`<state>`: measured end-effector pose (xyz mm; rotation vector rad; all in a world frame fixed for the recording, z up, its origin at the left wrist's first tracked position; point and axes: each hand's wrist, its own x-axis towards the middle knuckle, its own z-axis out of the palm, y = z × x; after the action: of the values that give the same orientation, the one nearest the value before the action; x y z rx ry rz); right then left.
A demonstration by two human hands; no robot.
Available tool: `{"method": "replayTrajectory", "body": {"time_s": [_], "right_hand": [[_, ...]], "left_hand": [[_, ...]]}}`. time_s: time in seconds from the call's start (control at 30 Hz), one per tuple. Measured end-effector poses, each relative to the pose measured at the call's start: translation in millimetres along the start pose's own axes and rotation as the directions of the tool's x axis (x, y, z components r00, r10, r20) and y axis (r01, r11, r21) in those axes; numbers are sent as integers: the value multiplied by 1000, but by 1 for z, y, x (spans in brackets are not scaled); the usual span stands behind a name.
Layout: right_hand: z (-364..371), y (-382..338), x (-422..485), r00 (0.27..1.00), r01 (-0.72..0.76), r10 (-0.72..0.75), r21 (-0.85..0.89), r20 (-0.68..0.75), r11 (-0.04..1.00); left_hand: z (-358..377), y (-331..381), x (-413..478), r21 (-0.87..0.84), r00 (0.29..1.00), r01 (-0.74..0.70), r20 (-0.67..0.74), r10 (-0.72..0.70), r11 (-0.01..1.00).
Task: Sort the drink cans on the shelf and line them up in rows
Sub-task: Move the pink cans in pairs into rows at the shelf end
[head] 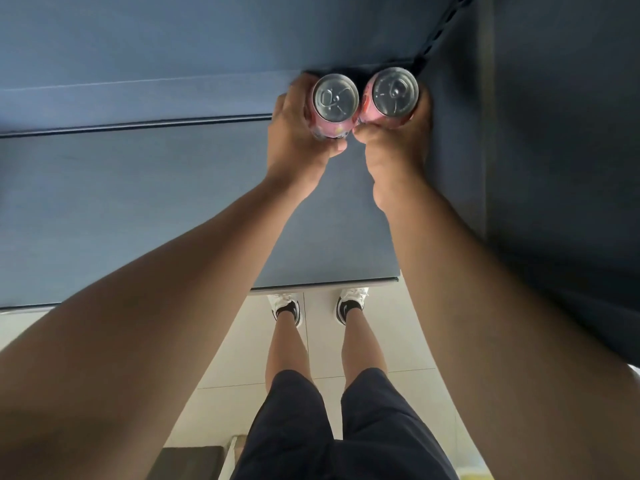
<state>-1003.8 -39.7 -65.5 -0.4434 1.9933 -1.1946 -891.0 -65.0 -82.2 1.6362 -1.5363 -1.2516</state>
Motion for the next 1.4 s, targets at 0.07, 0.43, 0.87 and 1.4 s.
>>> {"method": "replayTrajectory", "body": {"time_s": [0.07,0.43,0.87,1.4], "right_hand": [[7,1,4,999,-19,19,19,-28,1000],[1,13,0,995,99,-98,-56,30,993],[-51,2,-95,943,305,-111,-676,315,671],[-84,-67,-169,778,624,-207,-767,593,150]], "left_hand": [[3,-3,-1,-26,1000,-3,-23,3,1000],[1,-4,-8,-26,997,-24,-78,22,999],[-38,15,-74,384,1000,-7,4,6,923],[-90,64,-195,850,990,-61,-15,140,523]]}}
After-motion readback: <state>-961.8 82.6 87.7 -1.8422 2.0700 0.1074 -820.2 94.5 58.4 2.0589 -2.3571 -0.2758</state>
